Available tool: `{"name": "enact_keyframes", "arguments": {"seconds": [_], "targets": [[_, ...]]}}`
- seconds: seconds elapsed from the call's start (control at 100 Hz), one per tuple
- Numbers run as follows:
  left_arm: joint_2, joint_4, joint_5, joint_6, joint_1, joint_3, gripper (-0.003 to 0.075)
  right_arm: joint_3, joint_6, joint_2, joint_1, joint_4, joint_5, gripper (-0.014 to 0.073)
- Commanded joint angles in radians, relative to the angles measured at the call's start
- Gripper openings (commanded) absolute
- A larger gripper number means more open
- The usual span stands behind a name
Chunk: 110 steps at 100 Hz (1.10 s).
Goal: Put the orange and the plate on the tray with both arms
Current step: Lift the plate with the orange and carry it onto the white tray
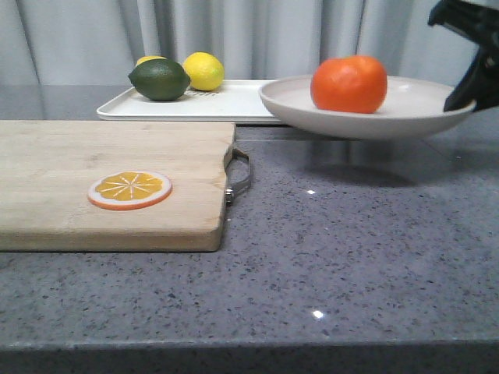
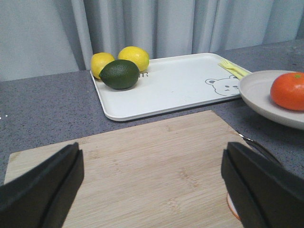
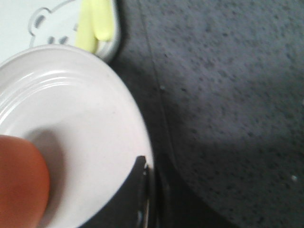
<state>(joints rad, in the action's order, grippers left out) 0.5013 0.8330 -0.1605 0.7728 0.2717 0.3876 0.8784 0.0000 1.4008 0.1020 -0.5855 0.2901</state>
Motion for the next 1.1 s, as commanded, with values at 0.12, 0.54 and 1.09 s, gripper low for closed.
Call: {"name": "enact_keyframes", "arguments": {"seconds": [0.12, 0.54, 1.09], "targets": [[0.005, 0.015, 0.059, -0.008, -0.002, 0.03, 0.0564, 0.204, -0.009, -0.029, 0.001, -0.019, 0.028, -0.0069], [0.005, 0.015, 0.059, -0.008, -0.002, 0.03, 0.0564, 0.692, -0.081, 0.344, 0.001, -0.02, 0.197, -0.0069], [0.005, 0.015, 0.059, -0.008, -0.002, 0.03, 0.0564, 1.202, -0.097, 0.752, 0.015, -0.019, 0.347, -0.0067]]}}
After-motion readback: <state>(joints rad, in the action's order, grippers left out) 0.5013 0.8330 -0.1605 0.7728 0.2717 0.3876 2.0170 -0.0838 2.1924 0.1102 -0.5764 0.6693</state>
